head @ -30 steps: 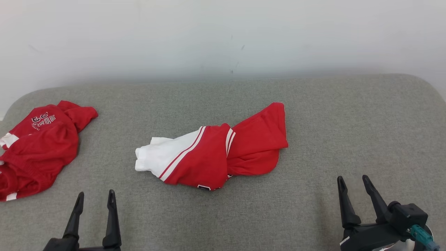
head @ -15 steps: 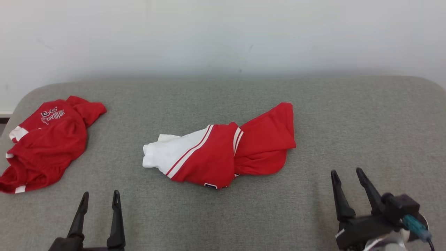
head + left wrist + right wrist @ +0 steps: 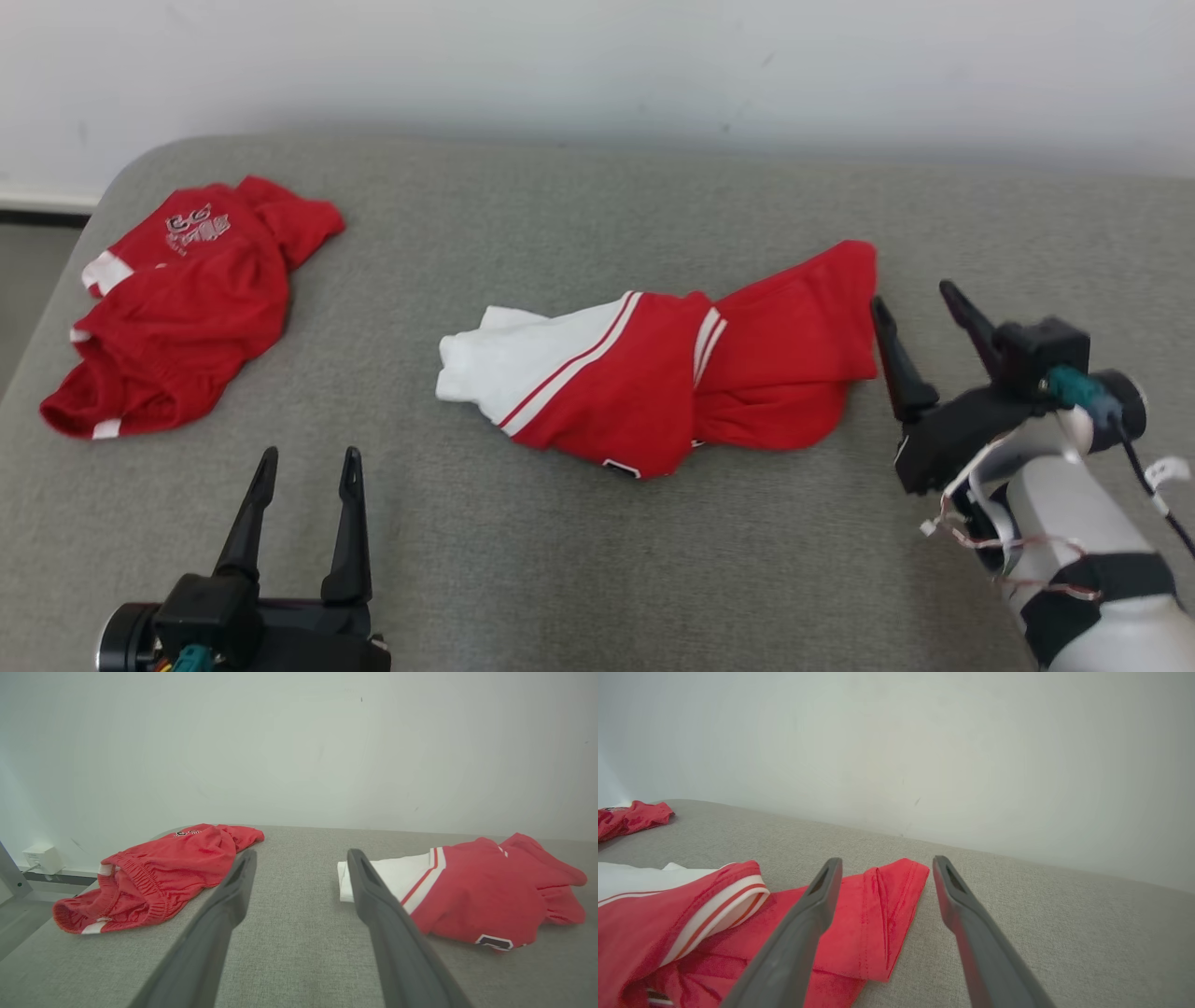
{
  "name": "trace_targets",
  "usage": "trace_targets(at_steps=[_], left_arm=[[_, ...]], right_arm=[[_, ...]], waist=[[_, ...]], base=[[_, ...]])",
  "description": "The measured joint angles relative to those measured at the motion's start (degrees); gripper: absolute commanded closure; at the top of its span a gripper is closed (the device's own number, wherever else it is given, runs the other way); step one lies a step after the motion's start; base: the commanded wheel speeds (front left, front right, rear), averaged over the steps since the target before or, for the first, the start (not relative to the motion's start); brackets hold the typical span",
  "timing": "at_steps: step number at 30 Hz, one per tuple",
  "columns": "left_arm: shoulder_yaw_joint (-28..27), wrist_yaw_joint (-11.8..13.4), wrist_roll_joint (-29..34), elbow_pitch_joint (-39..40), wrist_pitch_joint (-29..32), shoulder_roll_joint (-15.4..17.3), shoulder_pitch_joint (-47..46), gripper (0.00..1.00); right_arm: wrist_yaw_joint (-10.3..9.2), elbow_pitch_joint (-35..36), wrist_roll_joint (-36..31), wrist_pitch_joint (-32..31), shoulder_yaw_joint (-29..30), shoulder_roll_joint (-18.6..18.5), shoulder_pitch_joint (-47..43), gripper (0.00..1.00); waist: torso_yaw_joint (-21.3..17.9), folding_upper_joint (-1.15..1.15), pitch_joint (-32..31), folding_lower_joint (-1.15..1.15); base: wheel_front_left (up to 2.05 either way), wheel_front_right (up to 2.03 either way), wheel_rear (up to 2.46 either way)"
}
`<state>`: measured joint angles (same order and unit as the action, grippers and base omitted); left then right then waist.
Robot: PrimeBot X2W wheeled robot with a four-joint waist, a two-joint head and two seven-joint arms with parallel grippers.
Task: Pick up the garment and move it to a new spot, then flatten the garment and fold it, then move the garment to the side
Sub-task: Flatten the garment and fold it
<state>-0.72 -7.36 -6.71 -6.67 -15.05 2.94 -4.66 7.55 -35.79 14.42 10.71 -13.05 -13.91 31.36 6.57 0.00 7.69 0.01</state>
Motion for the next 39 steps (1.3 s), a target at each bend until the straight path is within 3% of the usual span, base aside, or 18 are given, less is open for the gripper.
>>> trace_targets(at_steps=[20,21,22,31,34,39], left_arm=[[5.06,0.56,-3.28,-1.49,0.00,-0.01,-5.24,0.00],[5.36,0.67,-3.48,-1.62,0.00,-0.01,-5.65,0.00],[5.44,0.80,-3.50,-1.67,0.00,-0.01,-5.94,0.00],[4.23,1.03,-3.45,-2.45,0.00,-0.02,-5.71,0.00],[3.28,0.92,-3.03,-2.47,0.00,-0.01,-4.63,0.00],[1.70,0.78,-2.42,-2.40,0.00,-0.02,-3.22,0.00]], right_arm=[[0.00,-27.31,-0.16,-1.88,-5.88,-1.00,18.35,0.00],[0.00,-28.96,0.19,-1.62,-5.95,-0.96,19.40,0.36],[0.00,-29.83,0.21,-1.51,-6.04,-0.87,19.96,1.00],[0.00,-28.97,1.57,3.92,-8.05,0.43,21.09,1.00],[0.00,-23.97,2.77,4.19,-8.71,0.37,18.96,1.00],[0.00,-9.57,3.67,4.39,-6.73,-1.91,11.83,1.00]], waist=[[8.14,0.00,6.98,0.01],[8.54,0.00,7.48,0.01],[8.72,0.00,7.71,0.00],[8.15,0.00,7.41,0.00],[6.83,0.00,6.59,0.00],[4.06,0.00,4.85,-0.01]], base=[[0.00,0.00,0.00],[0.00,0.00,0.00],[0.00,0.00,0.00],[0.00,0.00,0.00],[0.00,0.00,0.00],[0.00,0.00,0.00]])
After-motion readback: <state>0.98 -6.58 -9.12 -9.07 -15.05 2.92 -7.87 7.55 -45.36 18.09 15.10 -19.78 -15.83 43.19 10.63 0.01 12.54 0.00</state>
